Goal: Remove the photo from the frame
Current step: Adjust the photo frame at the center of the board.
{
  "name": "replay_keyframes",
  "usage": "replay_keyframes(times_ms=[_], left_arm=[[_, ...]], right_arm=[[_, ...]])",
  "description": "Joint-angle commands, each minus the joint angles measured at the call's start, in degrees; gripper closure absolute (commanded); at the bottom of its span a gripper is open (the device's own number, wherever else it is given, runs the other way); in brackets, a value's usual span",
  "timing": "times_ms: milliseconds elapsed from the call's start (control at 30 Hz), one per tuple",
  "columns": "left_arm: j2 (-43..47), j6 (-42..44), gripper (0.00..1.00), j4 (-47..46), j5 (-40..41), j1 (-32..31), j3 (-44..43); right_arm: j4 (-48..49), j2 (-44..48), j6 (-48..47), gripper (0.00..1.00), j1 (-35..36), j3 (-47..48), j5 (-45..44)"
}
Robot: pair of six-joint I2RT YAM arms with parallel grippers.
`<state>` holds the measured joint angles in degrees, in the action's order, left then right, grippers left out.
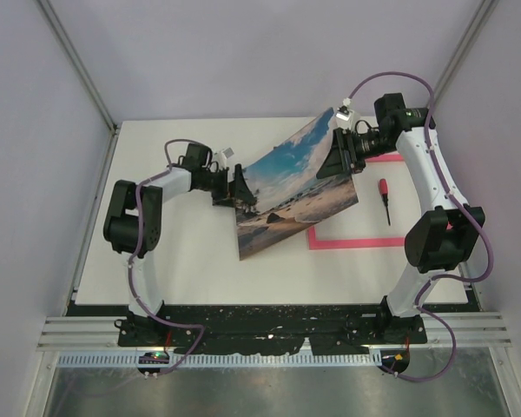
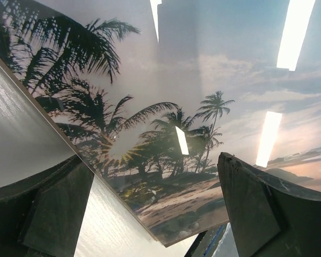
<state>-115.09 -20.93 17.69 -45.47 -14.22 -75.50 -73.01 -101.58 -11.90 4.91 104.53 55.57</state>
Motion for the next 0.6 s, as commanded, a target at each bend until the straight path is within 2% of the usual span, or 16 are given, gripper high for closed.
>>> replay_keyframes(times_ms=[0,333,467,567], left_arm=[[3.8,-1.8,0.0,-5.6,-4.2,0.6,1.8],[5.7,-7.1,0.0,-17.3,-12.3,2.3,7.3],[6.3,-10.2,0.0,-25.2,-14.8,2.7,9.8],[6.2,-13.3,0.0,-29.9,-16.6,3.3,11.2]], right_arm=[[-0.1,2.7,-2.1,0.33,0.6,1.4,0.7],[1.1,-0.2,-6.0,0.33,-3.5,-3.8,2.5],[2.1,-0.5,-6.5,0.33,-4.0,-5.7,2.1],[2.2,-0.8,-6.8,0.33,-6.9,-5.7,1.8]])
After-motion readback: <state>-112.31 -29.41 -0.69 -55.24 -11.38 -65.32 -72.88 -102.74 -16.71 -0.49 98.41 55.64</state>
